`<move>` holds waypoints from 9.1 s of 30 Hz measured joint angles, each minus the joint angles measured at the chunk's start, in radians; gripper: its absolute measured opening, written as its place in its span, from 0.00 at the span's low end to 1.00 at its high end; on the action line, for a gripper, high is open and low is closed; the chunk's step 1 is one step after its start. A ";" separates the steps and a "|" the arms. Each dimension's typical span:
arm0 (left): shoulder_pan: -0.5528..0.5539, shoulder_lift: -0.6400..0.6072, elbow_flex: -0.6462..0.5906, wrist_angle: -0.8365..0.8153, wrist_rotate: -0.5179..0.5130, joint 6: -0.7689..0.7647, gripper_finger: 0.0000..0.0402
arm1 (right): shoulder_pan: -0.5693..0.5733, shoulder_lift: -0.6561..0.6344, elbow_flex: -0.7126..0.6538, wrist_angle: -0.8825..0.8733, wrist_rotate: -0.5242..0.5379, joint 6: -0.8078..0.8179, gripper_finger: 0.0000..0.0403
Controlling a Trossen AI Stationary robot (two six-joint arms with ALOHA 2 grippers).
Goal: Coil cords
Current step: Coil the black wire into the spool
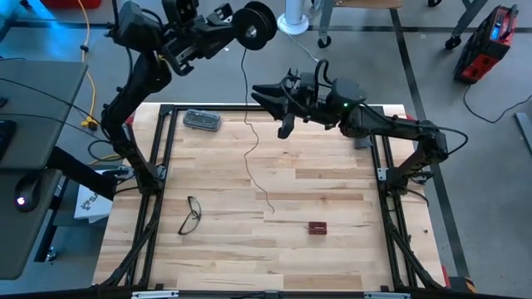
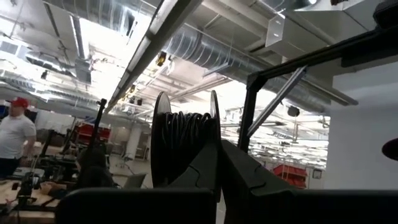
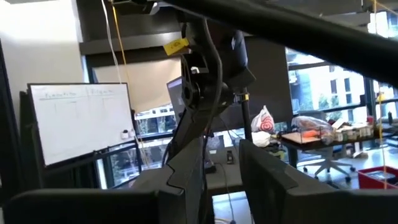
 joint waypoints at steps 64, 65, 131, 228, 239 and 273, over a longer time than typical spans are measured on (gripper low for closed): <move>0.075 -0.165 -0.001 -0.768 -0.233 0.033 0.00 | 0.066 -0.102 0.000 -0.368 -0.083 -0.046 0.00; 0.075 -0.167 -0.001 -0.814 -0.233 0.016 0.00 | 0.068 -0.107 0.001 -0.366 -0.089 -0.046 0.00; 0.021 -0.207 -0.001 -0.845 -0.261 -0.008 0.00 | 0.134 0.015 0.001 -0.463 0.002 -0.156 0.00; 0.002 -0.077 0.000 -0.271 -0.020 -0.050 0.00 | 0.049 -0.065 0.001 -0.022 -0.172 -0.078 0.00; 0.059 -0.178 0.000 -0.768 -0.253 0.458 0.00 | 0.032 -0.083 0.001 -0.272 -0.041 -0.132 0.06; -0.105 -0.170 -0.001 -0.638 -0.414 0.574 0.00 | 0.034 0.124 0.001 -0.035 0.242 -0.252 0.41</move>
